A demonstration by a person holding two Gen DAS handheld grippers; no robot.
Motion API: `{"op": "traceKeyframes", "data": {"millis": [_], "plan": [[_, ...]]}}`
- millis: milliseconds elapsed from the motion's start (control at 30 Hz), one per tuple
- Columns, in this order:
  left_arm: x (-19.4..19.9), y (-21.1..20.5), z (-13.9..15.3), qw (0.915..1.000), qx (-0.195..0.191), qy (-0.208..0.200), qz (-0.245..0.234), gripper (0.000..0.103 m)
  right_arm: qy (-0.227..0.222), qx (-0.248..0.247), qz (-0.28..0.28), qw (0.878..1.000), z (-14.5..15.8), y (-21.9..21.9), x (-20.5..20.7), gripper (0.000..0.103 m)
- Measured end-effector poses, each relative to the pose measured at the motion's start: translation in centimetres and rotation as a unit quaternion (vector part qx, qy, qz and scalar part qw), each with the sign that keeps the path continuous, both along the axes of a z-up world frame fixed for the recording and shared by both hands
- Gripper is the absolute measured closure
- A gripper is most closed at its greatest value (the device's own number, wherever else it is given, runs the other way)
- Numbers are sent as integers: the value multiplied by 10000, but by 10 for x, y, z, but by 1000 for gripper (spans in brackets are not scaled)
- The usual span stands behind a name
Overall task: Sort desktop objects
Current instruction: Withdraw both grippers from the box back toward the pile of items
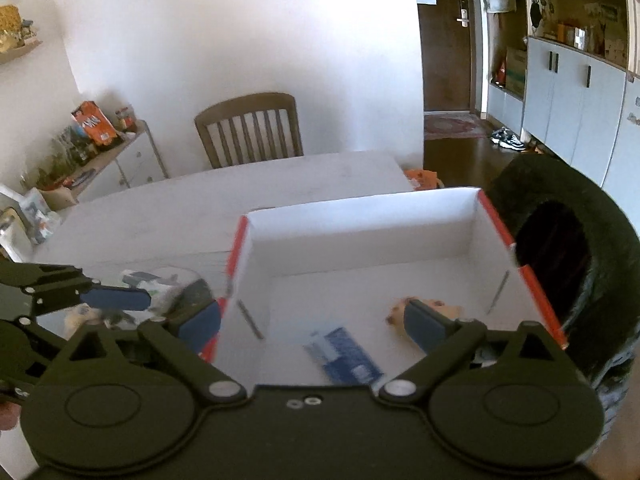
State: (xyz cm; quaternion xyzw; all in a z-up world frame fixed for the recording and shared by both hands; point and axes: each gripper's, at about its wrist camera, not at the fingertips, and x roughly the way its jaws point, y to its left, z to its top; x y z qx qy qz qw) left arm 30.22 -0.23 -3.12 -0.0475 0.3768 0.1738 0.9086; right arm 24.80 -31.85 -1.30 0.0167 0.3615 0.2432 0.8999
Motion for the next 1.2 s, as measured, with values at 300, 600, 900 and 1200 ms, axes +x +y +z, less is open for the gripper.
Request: {"op": "traceKeyframes", "data": {"millis": [300,600,900,1200], "plan": [[-46,21,4,9997,-101,-194,109,8,-99,-65,58,9999,3,42,-26,4],[-96,52,11,9987,-145,-379,321,1,-139,-65,104,9998,2,81,-41,2],[-141,83,10,9981,68,-347,495,1,-123,-131,91,9998,-5,117,-50,2],[-174,113,1,9977,22,-251,633,1,-109,-298,-93,9995,-19,137,-68,2]]}}
